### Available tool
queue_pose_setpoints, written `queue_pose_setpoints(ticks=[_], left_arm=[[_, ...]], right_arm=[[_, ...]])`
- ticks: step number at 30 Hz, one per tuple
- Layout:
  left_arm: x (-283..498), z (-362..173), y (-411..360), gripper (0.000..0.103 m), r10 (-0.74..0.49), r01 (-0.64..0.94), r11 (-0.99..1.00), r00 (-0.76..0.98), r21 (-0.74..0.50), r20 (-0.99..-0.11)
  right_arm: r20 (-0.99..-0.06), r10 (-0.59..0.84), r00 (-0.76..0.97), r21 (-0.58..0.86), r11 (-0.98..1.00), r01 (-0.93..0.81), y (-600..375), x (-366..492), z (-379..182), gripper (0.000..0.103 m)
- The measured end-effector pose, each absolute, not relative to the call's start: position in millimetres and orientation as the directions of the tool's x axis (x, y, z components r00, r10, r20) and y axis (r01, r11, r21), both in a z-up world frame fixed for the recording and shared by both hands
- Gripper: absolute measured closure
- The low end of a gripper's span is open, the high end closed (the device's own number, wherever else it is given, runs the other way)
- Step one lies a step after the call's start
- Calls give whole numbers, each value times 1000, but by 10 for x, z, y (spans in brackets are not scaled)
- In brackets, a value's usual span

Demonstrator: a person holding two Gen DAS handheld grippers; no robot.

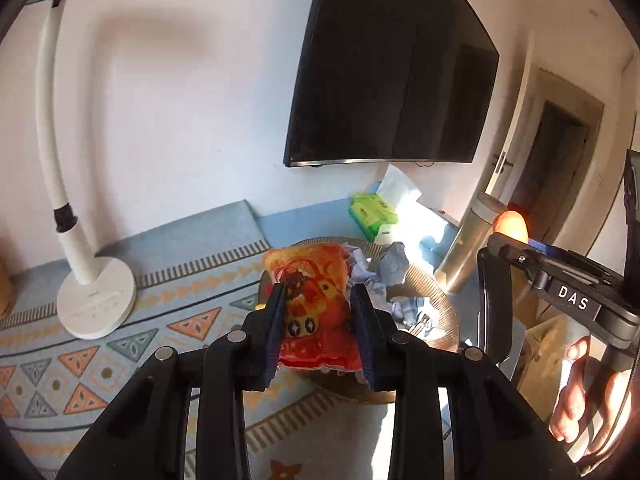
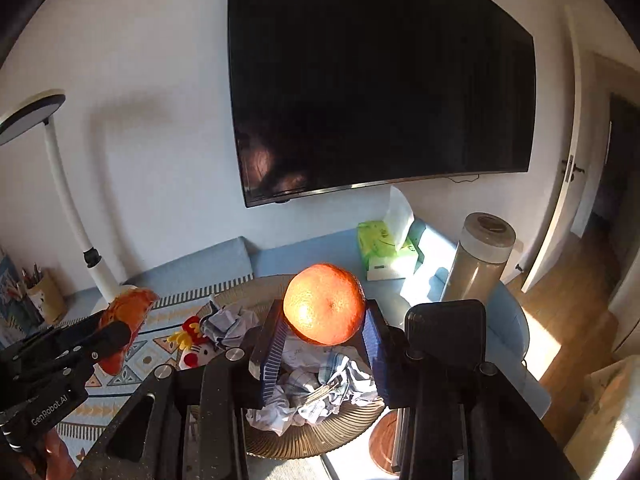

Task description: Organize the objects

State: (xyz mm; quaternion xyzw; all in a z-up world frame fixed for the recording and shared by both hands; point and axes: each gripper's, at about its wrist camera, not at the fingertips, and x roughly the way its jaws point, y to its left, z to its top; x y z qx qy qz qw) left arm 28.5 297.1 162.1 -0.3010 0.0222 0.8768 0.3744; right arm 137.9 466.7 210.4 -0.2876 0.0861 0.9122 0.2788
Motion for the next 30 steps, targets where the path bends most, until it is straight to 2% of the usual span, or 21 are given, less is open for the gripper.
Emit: queue_pose_setpoints(ticks=[3,4,5,6,7,10,14,20,22,24,30], left_arm=[[135,1589,3316,71,670,-694,-694,-526,-192,-524],[107,1567,3380,60,671,-692,-697,-539,-187,-509],[80,1546,3431,42,663,-685,-707,-555,-177,-502],[53,1527,3463,29,655,-675,-717,-566,-174,-500],[42,1516,3449,17,660,-672,-717,-570,-184,-489],[90,1516,3315,17,672,-678,-711,-576,-188,-466],[147,1524,3018,17,631,-636,-751,-611,-178,-479],[299,1532,2193,17,511,-528,-841,-705,-118,-491],[361,1528,1852,17,450,-486,-872,-746,-60,-492],[391,1503,1504,17,354,-415,-910,-785,8,-508],[357,1368,442,11,135,-188,-981,-839,48,-527]], right_arm=[[-627,408,-664,27,-840,-542,4892,1093,1967,64],[-633,399,-663,37,-840,-541,4954,1047,1932,62],[-637,409,-653,34,-832,-554,5003,1009,1906,56],[-636,418,-648,34,-825,-565,5038,1006,1884,52],[-629,413,-658,49,-824,-564,5062,1042,1874,51],[-613,376,-695,100,-836,-540,5057,1182,1843,49],[-601,347,-720,120,-851,-511,4856,1322,1794,39],[-583,240,-776,98,-928,-360,4126,1296,1864,38],[-573,214,-791,67,-950,-305,3798,1241,1893,33],[-557,196,-807,35,-965,-259,3470,1173,1875,10],[-591,94,-801,24,-991,-134,2606,845,1589,10]])
